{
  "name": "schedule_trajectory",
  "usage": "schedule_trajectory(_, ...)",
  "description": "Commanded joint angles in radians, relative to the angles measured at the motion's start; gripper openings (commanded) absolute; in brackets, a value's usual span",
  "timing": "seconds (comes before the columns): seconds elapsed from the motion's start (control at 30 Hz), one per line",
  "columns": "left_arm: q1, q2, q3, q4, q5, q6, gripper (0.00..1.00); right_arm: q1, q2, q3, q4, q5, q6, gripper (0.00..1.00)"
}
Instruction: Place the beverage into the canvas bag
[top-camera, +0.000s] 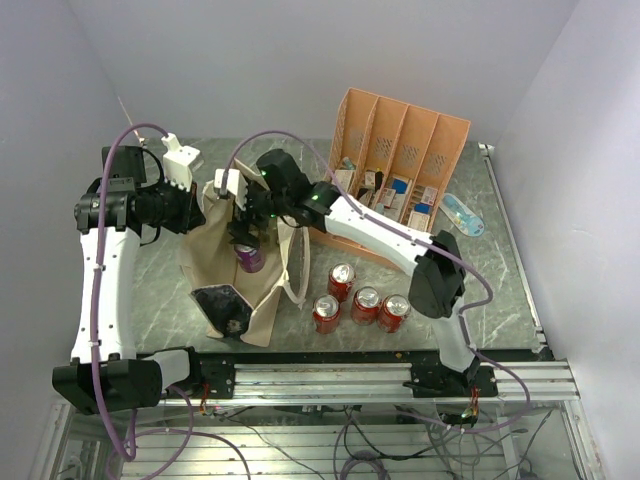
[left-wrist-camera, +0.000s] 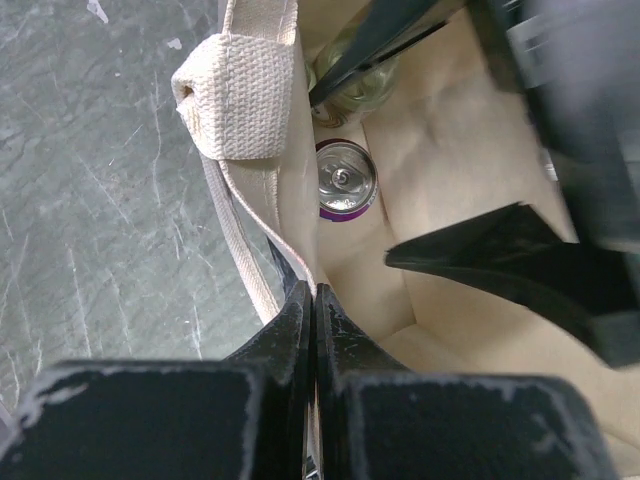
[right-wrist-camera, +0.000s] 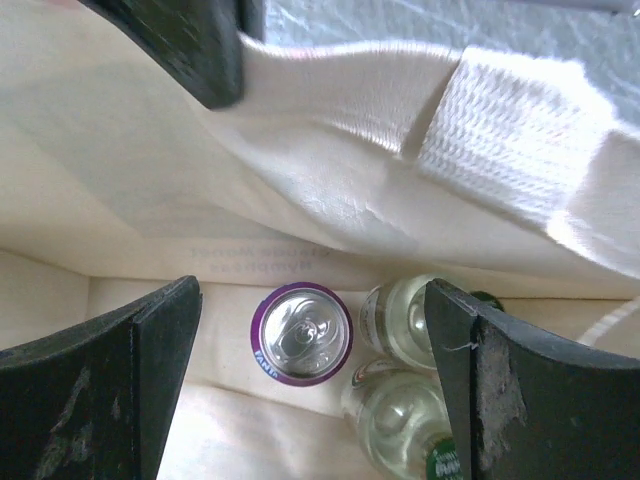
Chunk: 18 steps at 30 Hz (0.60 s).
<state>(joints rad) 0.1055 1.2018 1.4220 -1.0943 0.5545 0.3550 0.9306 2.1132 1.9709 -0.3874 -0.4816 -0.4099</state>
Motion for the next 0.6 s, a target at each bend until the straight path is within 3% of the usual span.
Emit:
schedule_trajectory(0.0,0.005,-0.008,-0.021,-0.001,0.002,-0.007,0.07,-0.001,-0.11,-0.019,0.033,-0.022,0.02,0.93)
schedule_trajectory(0.33,0.006,0.005,0.007,0.016,0.007,0.016,0.11,-0.022,-0.182,-0.014,0.074,-0.02,0.05,0.93)
schedule_trajectory(0.47,0.005,0.005,0.052,0.028,0.022,0.021,0.26,-0.039,-0.205,0.064,0.028,0.017,0.058,0.93)
schedule_trajectory(0.57,0.005,-0.004,0.104,0.051,0.042,0.013,0.47,-0.052,-0.256,0.08,0.003,0.074,0.05,0.93)
